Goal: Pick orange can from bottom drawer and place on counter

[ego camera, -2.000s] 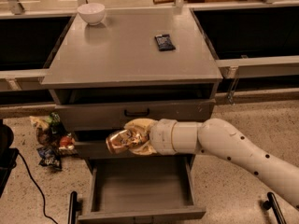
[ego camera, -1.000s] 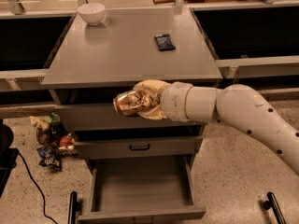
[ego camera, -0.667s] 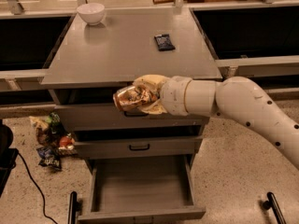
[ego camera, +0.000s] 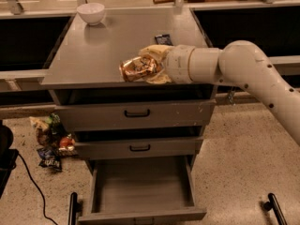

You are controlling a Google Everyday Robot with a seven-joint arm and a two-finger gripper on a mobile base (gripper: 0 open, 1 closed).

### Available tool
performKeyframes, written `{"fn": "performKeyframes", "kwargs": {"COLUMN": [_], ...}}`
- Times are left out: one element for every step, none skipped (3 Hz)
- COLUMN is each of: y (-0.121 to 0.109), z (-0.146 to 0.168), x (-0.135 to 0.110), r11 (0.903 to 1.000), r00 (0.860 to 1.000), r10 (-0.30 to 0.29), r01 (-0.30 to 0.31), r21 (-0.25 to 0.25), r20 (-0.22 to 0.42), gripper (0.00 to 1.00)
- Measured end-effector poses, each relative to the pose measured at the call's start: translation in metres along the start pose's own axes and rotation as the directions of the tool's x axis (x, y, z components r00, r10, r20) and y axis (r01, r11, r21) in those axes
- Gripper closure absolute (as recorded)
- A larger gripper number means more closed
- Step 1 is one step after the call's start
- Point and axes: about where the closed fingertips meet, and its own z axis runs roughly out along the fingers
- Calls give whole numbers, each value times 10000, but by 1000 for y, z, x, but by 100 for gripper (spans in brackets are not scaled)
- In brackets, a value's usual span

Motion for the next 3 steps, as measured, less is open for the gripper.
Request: {"fn": "performKeyframes", "kwargs": {"y": [0,-18,-51], "z": [0,13,35], "x": [0,5,20], "r11": [10000,9979,9858], "r00": [10000,9986,9879], "r10": [0,513,1549], "r01": [0,-508,-1539], "r21": [0,408,678], "r20": [0,-120,-100], "gripper": [100,100,100]}}
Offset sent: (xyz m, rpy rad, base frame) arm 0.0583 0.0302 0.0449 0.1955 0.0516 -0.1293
